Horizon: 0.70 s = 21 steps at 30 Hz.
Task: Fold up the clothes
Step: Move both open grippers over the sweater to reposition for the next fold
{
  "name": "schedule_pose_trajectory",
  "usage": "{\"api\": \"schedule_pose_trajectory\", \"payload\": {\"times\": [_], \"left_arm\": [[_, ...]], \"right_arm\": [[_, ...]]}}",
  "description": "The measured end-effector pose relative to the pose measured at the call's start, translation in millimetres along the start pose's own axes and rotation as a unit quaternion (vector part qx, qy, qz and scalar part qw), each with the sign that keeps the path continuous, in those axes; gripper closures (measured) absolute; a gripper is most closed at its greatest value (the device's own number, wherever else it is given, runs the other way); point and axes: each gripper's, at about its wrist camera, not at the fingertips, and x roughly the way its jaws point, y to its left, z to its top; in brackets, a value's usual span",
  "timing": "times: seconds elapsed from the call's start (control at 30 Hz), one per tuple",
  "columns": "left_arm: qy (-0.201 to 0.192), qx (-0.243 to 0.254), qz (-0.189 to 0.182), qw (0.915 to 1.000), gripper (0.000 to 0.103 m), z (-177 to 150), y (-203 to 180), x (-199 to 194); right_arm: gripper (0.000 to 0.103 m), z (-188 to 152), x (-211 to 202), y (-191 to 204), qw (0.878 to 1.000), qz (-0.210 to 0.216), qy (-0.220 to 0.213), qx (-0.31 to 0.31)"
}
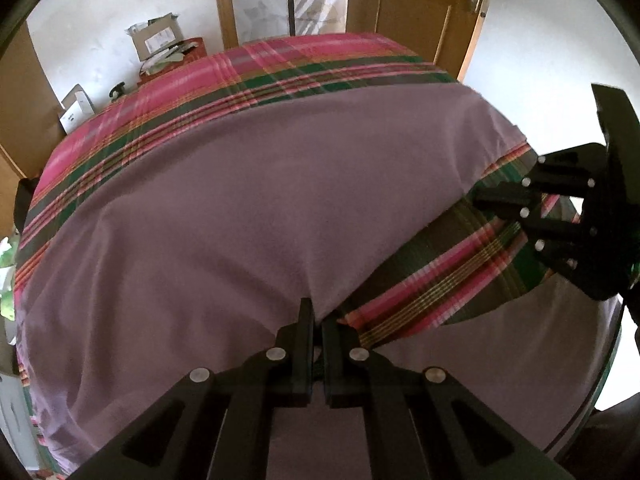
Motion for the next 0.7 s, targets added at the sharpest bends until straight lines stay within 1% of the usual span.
{"api": "schedule_pose_trajectory", "payload": {"times": [0.07, 0.17, 0.3, 0.37, 0.4, 0.47, 0.53, 0.6, 0.7], "left_arm": [[0.005, -0.001, 0.000, 1.0000, 0.099, -0.8, 0.9, 2.7], [0.012, -0.003, 0.002, 0.9999, 0.099, -5.3, 0.8, 6.9], [0.008, -0.002, 0.006, 0.9999, 0.098, -8.6, -3.4, 5.4], [0.007, -0.008, 0.001, 0.9999, 0.097, -11.0, -1.5, 2.4], [0.004, -0.011, -0.001, 0.9999, 0.097, -13.4, 0.4, -0.7], [0.004, -0.021, -0.012, 0.9997, 0.096, -19.5, 6.7, -8.0], [0.003, -0.036, -0.021, 0.9991, 0.096, -26.8, 15.3, -16.2], [0.003, -0.060, -0.017, 0.9980, 0.096, -37.0, 29.0, -27.2], [-0.020, -0.085, -0.024, 0.9959, 0.096, -58.5, 51.9, -52.4]], "right_arm": [[0.102, 0.0, -5.1, -11.5, 0.999, 0.008, -0.012, 0.035], [0.100, 8.8, -3.3, -16.2, 0.997, 0.020, -0.023, 0.073], [0.090, 20.4, -0.9, -22.5, 0.991, 0.036, -0.038, 0.124], [0.088, 26.2, 0.3, -25.6, 0.987, 0.044, -0.046, 0.150], [0.085, 29.0, 1.2, -26.9, 0.984, 0.048, -0.049, 0.162], [0.083, 32.3, 11.4, -18.0, 0.986, 0.050, -0.037, 0.155], [0.083, 34.4, 19.3, -9.3, 0.989, 0.037, -0.022, 0.141], [0.083, 34.4, 21.4, -1.4, 0.992, 0.022, -0.014, 0.127], [0.082, 42.8, 18.5, 2.5, 0.992, 0.002, 0.009, 0.125]]}}
